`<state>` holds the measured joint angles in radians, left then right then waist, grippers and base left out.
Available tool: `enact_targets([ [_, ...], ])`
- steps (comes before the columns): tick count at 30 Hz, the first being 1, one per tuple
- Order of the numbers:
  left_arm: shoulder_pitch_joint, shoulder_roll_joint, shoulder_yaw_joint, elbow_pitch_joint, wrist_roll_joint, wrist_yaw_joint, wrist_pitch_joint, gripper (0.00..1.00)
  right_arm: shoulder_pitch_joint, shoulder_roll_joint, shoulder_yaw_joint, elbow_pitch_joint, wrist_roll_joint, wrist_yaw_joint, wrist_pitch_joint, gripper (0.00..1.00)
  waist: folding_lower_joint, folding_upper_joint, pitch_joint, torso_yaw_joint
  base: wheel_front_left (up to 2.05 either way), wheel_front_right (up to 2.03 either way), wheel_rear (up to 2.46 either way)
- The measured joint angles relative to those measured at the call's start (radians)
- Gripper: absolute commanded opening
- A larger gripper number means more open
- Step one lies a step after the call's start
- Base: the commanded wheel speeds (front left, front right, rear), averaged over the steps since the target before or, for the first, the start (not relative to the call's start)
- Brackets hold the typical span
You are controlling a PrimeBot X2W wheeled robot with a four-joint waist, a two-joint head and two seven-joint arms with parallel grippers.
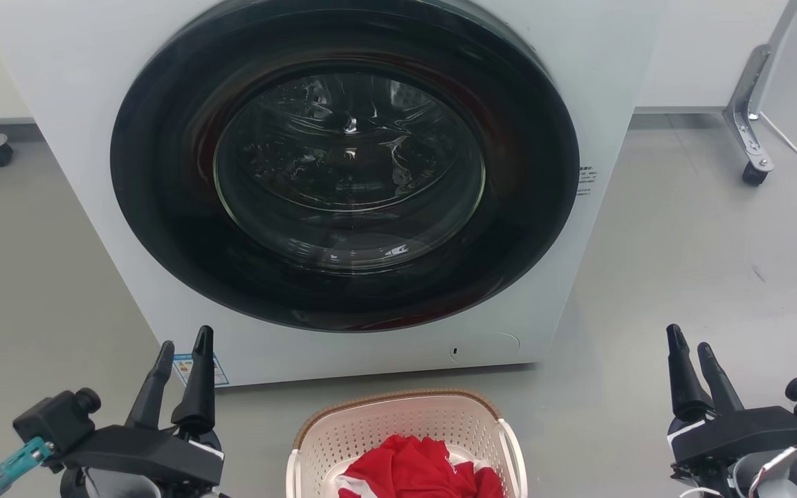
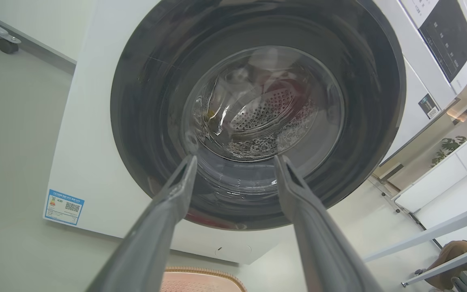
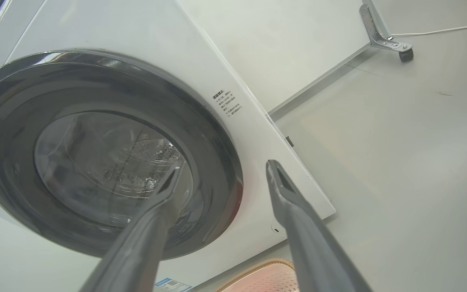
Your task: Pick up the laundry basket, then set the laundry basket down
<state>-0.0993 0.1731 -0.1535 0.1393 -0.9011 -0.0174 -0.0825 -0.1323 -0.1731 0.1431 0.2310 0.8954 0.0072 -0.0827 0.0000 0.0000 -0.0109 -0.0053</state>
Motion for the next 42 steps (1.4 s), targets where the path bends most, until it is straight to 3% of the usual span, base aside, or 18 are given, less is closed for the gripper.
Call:
enact_targets([
  [15,0.0,0.03,-0.077,-0.028,0.217,0.04,-0.053,1.0,-0.001,-0.025,0.084,-0.011,-0.22,-0.039,-0.052,1.0,0.0,0.0,-0.002,0.002,0.0,0.0,0.0],
  [42,0.026,0.03,-0.128,-0.015,0.475,0.116,-0.086,1.0,-0.001,-0.037,0.179,0.038,-0.526,-0.105,-0.145,1.0,0.0,0.0,-0.004,0.001,0.0,0.0,0.0],
])
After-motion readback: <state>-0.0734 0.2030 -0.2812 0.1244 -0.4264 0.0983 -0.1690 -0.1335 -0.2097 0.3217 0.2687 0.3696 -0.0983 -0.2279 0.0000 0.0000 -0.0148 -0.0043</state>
